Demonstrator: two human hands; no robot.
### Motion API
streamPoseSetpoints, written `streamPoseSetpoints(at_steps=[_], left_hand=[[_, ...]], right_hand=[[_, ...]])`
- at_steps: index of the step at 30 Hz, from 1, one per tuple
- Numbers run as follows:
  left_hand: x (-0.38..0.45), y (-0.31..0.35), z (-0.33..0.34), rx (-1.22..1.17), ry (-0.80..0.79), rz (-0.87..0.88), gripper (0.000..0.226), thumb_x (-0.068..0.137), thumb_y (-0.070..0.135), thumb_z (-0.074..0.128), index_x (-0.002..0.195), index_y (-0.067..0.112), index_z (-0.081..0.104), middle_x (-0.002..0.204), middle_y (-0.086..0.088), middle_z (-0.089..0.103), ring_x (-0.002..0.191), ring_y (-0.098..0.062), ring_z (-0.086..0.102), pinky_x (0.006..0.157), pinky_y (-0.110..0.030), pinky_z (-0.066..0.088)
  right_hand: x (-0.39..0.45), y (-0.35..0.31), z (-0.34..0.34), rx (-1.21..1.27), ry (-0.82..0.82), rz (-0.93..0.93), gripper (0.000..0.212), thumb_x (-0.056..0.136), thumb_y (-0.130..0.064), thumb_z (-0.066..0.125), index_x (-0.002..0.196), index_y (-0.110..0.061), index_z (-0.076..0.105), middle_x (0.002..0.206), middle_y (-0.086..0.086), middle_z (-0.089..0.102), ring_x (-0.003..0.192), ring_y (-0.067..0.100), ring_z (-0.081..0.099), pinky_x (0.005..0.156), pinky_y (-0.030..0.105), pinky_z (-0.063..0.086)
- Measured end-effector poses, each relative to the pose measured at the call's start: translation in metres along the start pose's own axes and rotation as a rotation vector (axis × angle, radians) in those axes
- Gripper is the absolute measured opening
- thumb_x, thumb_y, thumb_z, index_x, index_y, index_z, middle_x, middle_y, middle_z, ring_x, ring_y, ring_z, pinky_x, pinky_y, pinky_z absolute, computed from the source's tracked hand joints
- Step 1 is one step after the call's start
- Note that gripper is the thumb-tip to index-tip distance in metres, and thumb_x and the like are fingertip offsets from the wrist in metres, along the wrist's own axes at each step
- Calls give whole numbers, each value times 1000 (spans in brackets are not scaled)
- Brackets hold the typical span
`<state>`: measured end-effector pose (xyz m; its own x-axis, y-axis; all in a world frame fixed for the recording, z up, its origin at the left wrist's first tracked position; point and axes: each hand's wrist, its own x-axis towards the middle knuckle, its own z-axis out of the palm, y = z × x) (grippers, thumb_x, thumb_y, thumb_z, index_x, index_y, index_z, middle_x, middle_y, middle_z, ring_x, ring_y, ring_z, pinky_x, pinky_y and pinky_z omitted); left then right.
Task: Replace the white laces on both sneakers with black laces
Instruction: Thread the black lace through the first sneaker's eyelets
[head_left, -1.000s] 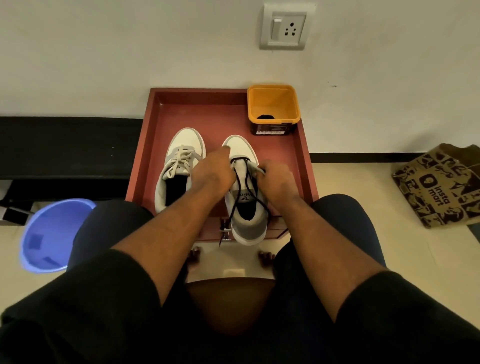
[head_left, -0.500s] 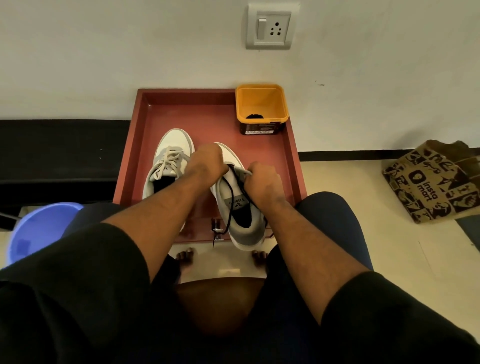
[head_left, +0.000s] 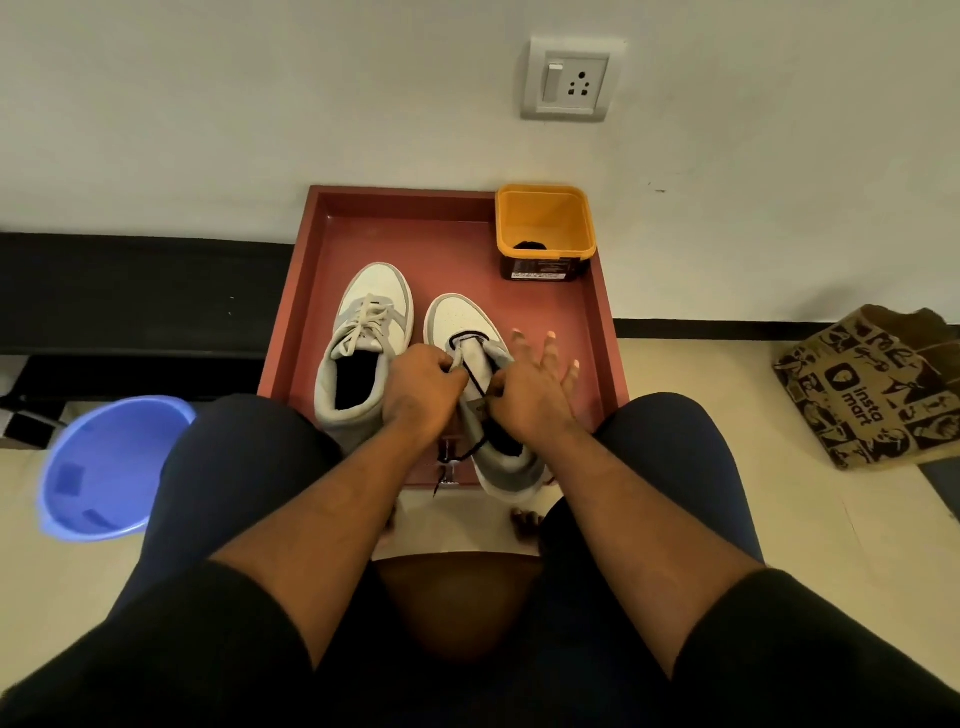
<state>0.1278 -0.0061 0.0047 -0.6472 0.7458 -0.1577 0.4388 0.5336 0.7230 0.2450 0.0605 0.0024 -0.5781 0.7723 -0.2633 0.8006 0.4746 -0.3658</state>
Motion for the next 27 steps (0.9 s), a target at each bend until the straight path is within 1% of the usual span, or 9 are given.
streamPoseSetpoints(at_steps=[3, 5, 8, 11, 13, 16, 18, 22, 27], left_hand=[[0, 1, 3, 99, 58, 31, 27, 86, 22, 58, 67, 3, 56, 66, -13, 59, 64, -29, 56, 57, -38, 44], [1, 1, 6, 104, 70, 38, 23, 87, 24, 57, 76, 4, 59, 73, -13, 62, 70, -29, 59, 63, -40, 48], [3, -3, 6, 62, 16, 80, 27, 86, 27, 58, 109, 13, 64, 96, -10, 68, 89, -27, 64, 79, -41, 53], [3, -5, -3, 198, -118, 287, 55, 88, 25, 62, 140, 27, 47, 137, -4, 51, 121, -23, 53, 97, -40, 47], [1, -3, -6, 236, -150, 369, 44, 89, 24, 64, 133, 27, 58, 141, -1, 46, 122, -20, 52, 97, -37, 46], [3, -5, -5, 101, -73, 342, 21, 89, 20, 68, 108, 16, 74, 126, -2, 56, 110, -21, 58, 91, -31, 45], [6, -7, -5, 22, -23, 260, 19, 88, 21, 69, 104, 12, 75, 118, -1, 57, 102, -16, 58, 85, -22, 41], [10, -10, -7, 56, 30, 189, 23, 90, 26, 67, 108, 14, 74, 120, 1, 58, 107, -16, 57, 88, -22, 40], [3, 11, -18, 193, -138, 450, 59, 90, 23, 65, 144, 33, 44, 155, 8, 32, 112, -26, 59, 100, -38, 45]], right_hand=[[-8, 4, -3, 68, -73, -2, 6, 85, -24, 66, 79, -24, 67, 162, 0, 10, 147, 37, -5, 114, 65, 0], [-9, 6, -6, 132, -138, 13, 22, 84, -27, 69, 63, -30, 60, 160, -2, 16, 147, 36, 1, 116, 61, 6], [-8, 3, -9, 582, -122, 109, 12, 75, -30, 72, 63, -26, 71, 135, 1, 46, 132, 34, 37, 108, 50, 37], [-11, 2, -14, 942, -118, 172, 11, 70, -29, 70, 73, -18, 73, 138, 1, 47, 119, 24, 54, 95, 38, 52], [-15, 3, -19, 1080, -130, 155, 9, 79, -20, 70, 79, -11, 71, 135, -16, 39, 110, 6, 54, 88, 23, 51], [-22, 3, -28, 1204, -159, 168, 19, 73, -22, 71, 85, -7, 72, 149, -12, 36, 124, 10, 47, 100, 30, 46], [-30, 2, -34, 1348, -196, 230, 9, 82, -12, 61, 83, -7, 69, 130, -15, 53, 107, 5, 54, 87, 25, 49], [-45, 12, -50, 1464, -268, 315, 21, 89, -9, 51, 71, -16, 60, 67, -7, 62, 58, 6, 56, 55, 20, 45], [-35, 25, -56, 1321, -7, 330, 11, 92, -15, 58, 82, -14, 62, 86, 6, 66, 81, 17, 61, 73, 30, 47]])
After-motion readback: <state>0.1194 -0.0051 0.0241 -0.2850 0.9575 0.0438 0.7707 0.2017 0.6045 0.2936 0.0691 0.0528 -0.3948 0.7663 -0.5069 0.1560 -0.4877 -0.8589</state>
